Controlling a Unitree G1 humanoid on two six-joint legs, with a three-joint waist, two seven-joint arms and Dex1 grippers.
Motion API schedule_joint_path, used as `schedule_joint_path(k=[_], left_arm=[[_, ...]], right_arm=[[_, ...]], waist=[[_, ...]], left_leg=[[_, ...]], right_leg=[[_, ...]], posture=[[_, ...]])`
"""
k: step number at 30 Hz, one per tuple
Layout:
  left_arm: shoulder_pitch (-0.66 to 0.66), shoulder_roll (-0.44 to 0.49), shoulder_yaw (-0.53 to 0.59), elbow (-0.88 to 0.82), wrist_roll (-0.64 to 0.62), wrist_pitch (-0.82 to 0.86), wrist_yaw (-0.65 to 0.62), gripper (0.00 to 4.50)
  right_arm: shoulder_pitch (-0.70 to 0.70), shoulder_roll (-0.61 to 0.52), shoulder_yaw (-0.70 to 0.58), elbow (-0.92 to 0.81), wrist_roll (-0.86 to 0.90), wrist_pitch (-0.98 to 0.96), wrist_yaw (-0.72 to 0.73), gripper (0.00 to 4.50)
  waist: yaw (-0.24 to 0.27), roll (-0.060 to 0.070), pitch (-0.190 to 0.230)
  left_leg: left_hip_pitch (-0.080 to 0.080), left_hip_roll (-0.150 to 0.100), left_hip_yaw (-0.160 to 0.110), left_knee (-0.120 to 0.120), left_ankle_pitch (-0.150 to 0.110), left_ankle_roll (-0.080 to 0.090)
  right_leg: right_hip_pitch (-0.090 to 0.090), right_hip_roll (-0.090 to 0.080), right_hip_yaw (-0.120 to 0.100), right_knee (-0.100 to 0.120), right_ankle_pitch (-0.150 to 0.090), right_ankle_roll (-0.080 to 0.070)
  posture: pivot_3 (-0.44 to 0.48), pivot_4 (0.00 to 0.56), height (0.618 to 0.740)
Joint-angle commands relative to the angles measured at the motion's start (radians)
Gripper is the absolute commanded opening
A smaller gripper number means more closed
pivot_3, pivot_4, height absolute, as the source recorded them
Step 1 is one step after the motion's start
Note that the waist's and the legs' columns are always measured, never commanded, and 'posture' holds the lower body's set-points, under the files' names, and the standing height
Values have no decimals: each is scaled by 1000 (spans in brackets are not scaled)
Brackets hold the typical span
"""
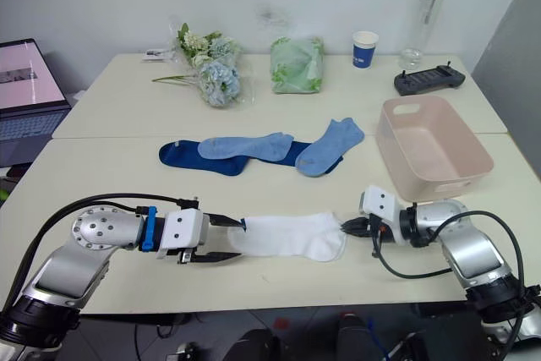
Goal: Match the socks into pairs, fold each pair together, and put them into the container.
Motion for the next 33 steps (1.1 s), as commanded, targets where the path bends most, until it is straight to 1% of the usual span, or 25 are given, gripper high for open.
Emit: schedule_joint_path(k=[1, 7, 10, 17, 22, 30, 32, 33], left_arm=[[-18, 8, -8, 22, 13, -52, -10, 2790], [-28, 3, -39, 96, 69, -118, -1, 2790], [-32, -8, -43, 118, 77, -147, 7, 2194], [-28, -20, -38, 140, 54, -163, -13, 13], [-26, -14, -38, 148, 52, -168, -24, 13], [-15, -5, -38, 120, 54, -126, -33, 13], [-13, -5, -34, 117, 47, -111, -33, 0], [-12, -7, -31, 115, 38, -100, -36, 189]], right_arm=[[-21, -5, -16, 2, 10, -14, 13, 38], [-31, -6, -15, 24, 5, -22, 22, 38], [-35, -3, -16, 35, -2, -33, 18, 0], [-43, 0, -13, 41, -2, -38, 18, 0], [-48, 3, -13, 43, -2, -36, 17, 0], [-59, 17, -9, 43, -9, -23, 0, 0], [-62, 22, -15, 49, -7, -26, -6, 440], [-63, 18, -18, 50, -5, -25, -3, 648]], waist=[[0, 0, 0], [0, 0, 0], [0, 0, 0], [0, 0, 0], [0, 0, 0], [-1, 0, 0], [-1, 0, 0], [-1, 0, 0]], left_leg=[[0, 0, 0, 0, 0, 0], [0, 0, 0, 0, 0, 0], [0, 0, 0, 0, 0, 0], [0, 0, 0, 0, 0, 0], [0, 0, 0, 0, 0, 0], [0, 0, 0, 0, 0, 0], [0, 0, 0, 0, 0, 0], [0, 0, 0, 0, 0, 0]], right_leg=[[0, 0, 0, 0, 0, 0], [0, 0, 0, 0, 0, 0], [0, 0, 0, 0, 0, 0], [0, 0, 0, 0, 0, 0], [0, 0, 0, 0, 0, 0], [0, 0, 1, 0, 0, 0], [0, 0, 0, 0, 0, 0], [0, 0, 0, 0, 0, 0]], posture=[[0, 150, 740], [0, 150, 740], [0, 150, 740], [0, 150, 740], [0, 150, 740], [0, 150, 740], [0, 150, 740], [0, 150, 740]])
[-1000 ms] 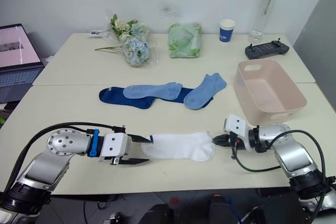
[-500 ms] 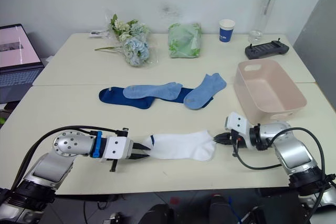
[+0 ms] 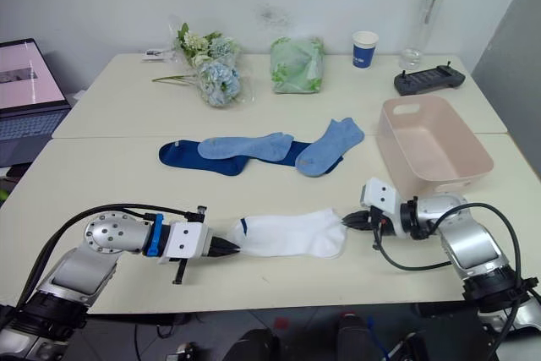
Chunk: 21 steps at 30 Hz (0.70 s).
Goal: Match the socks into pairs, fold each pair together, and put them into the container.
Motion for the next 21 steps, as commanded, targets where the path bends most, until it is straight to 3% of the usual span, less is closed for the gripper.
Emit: schedule_joint_path(k=[1, 6, 7, 16, 21], left_arm=[[3, 11, 8, -27, -31, 27, -8, 387], [7, 7, 21, -45, -53, 61, 4, 1812], [19, 17, 28, -67, -75, 90, -6, 2073], [18, 74, 108, -225, -264, 459, -3, 2073], [-74, -90, 121, -178, -276, 472, 145, 2073]], right_arm=[[-19, -4, -20, -10, 6, -6, 0, 931], [-34, -18, -54, -13, 31, 12, 0, 2634], [-41, -26, -73, -27, 58, 37, 9, 2641], [-71, 11, -91, -153, 133, 170, -56, 2641], [-62, 115, -34, -194, 116, 147, -126, 2641]], waist=[[0, 0, 0], [0, 0, 0], [0, 0, 0], [-2, 0, 0], [0, 0, 0]], left_leg=[[0, 0, 0, 0, 0, 0], [0, 0, 0, 0, 0, 0], [0, 0, 0, 0, 0, 0], [0, 1, -1, 0, -2, 3], [0, 0, -1, 1, 0, 0]], right_leg=[[0, 0, 0, 0, 0, 0], [0, 0, 0, 0, 0, 0], [0, 0, 0, 0, 0, 0], [0, 0, 0, 0, 0, 0], [0, 0, 0, 0, 0, 0]], posture=[[0, 150, 740], [0, 150, 740], [0, 150, 740], [0, 150, 740], [0, 150, 740]])
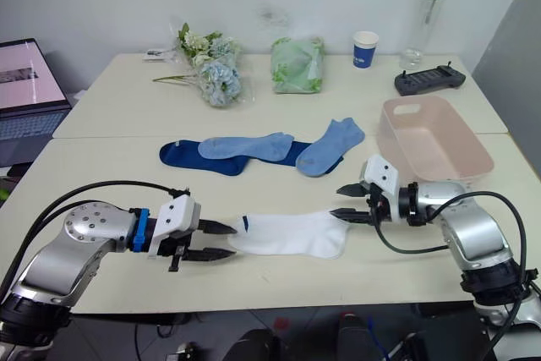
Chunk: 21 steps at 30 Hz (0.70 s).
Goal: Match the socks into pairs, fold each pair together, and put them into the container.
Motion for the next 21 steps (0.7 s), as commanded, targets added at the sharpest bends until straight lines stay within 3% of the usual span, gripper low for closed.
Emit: schedule_joint_path(k=[1, 4, 6, 9, 10, 15, 21], left_arm=[[-29, -39, 20, 7, -3, -21, 55, 2073], [-33, -105, -11, 50, 39, -46, 121, 1435], [-28, -156, -36, 54, 48, -44, 158, 836], [-18, -199, -86, 62, 102, -54, 198, 0], [-15, -209, -96, 62, 109, -49, 208, 0], [56, -197, -162, 113, 208, -104, 231, 0], [102, -135, -111, 149, 211, -176, 225, 0]], right_arm=[[-6, 27, 26, -60, -4, -21, -27, 2641], [20, 104, 99, -44, -84, -89, -117, 2015], [35, 152, 136, -7, -141, -143, -170, 1347], [51, 137, 186, 40, -238, -233, -181, 308], [55, 135, 193, 52, -253, -252, -184, 37], [93, 116, 185, 117, -272, -304, -174, 37], [131, 28, 117, 128, -258, -341, -138, 37]], waist=[[-1, 0, 0], [-2, 0, 0], [-3, 0, -1], [-1, 0, -1], [0, 0, -1], [0, 0, -1], [-1, 1, -3]], left_leg=[[0, 0, 0, 0, 0, 0], [0, 0, 0, -1, 0, 0], [0, 0, 0, -1, 0, 0], [0, -1, 0, 0, 0, 0], [0, -1, 0, 0, 0, -1], [1, -2, 0, 0, 0, -1], [3, -1, 0, -1, 0, 0]], right_leg=[[0, 0, 0, 0, 0, 0], [-1, -1, 1, 0, 0, 0], [-1, -1, 2, 0, 0, 0], [-1, -1, 2, 0, 0, 0], [-1, -1, 2, 0, 0, 0], [-1, -1, 2, 0, 0, 0], [1, 0, 2, 0, 0, 0]], posture=[[0, 150, 740], [0, 150, 740], [0, 150, 740], [0, 150, 740], [0, 150, 740], [0, 150, 740], [0, 150, 740]])
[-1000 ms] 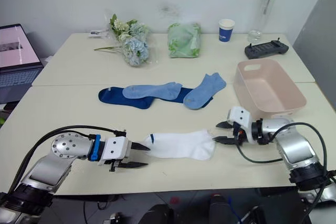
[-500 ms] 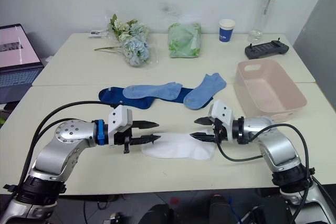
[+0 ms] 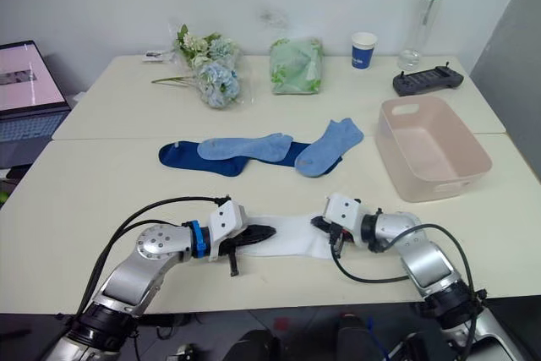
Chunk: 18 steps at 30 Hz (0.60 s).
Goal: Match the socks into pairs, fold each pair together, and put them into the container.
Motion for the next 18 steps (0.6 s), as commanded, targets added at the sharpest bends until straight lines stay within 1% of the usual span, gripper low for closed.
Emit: schedule_joint_path(k=[1, 3, 6, 9, 11, 14, 15, 18], left_arm=[[24, 40, 45, 21, -3, -7, -9, 0], [21, 43, 65, -14, -46, 19, -23, 0], [3, 59, 65, -64, -71, 27, -63, 0], [-17, 59, 74, -114, -116, 72, -78, 0], [-17, 73, 69, -149, -130, 96, -96, 0], [6, 108, 48, -147, -91, 77, -115, 0], [15, 122, 40, -140, -75, 66, -122, 0], [35, 158, 28, -111, -27, 38, -126, 0]], right_arm=[[15, -52, -69, 2, 18, -12, 24, 37], [1, -48, -104, -22, 62, 9, 32, 37], [-21, -3, -142, -98, 189, 54, 74, 37], [-16, 23, -128, -155, 245, 85, 108, 37], [-3, 21, -74, -167, 218, 87, 126, 37], [13, -13, -1, -119, 107, 12, 132, 37], [16, -24, 13, -103, 83, -14, 137, 37], [34, -39, 3, -90, 88, -10, 139, 37]], waist=[[0, 0, 0], [0, 0, 0], [-3, 0, 0], [-2, 0, 0], [-1, 0, 0], [0, 0, 0], [0, 0, 0], [0, 0, 0]], left_leg=[[0, 0, 0, 0, 0, 0], [0, 0, 0, 0, 0, 0], [-1, 0, 0, 0, 0, 0], [-1, 1, -1, 0, 0, 0], [-2, 1, -1, 0, 0, 0], [-2, 1, -1, 0, 0, 0], [-2, 0, 0, 0, 0, 0], [-2, -1, 0, 0, 0, 0]], right_leg=[[0, 0, 0, 0, 0, 0], [0, 0, 0, 0, 0, 0], [-1, 1, 0, 0, 0, 0], [-1, 1, 0, 0, 0, 0], [-1, 0, 0, 0, 0, 0], [-1, 0, 0, -1, 0, 0], [-1, 0, 0, 0, 0, 0], [-1, 0, 0, 0, 0, 0]], posture=[[0, 150, 740], [0, 150, 740], [0, 150, 740], [0, 150, 740], [0, 150, 740], [0, 150, 740], [0, 150, 740], [0, 150, 740]])
